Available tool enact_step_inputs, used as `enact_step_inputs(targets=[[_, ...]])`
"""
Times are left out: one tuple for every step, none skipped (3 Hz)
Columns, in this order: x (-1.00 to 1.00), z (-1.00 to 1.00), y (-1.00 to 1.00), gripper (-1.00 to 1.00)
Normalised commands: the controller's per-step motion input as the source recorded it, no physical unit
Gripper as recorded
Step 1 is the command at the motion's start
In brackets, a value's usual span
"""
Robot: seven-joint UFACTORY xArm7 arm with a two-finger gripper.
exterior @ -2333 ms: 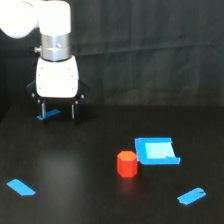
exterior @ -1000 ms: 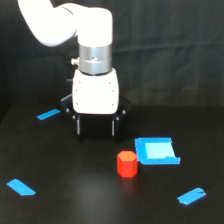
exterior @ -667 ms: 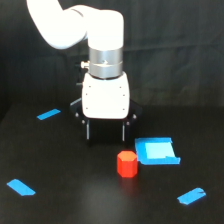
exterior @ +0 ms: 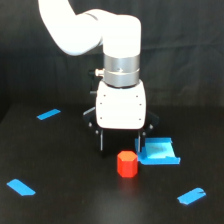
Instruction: Pick up the red object from the table
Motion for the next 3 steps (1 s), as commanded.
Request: enact_step_inputs(targets=[[0.07, -0.04, -0.7, 1.0], [0.06, -0.15, -0.55, 0.88], [0.02, -0.17, -0.28, -0.06]])
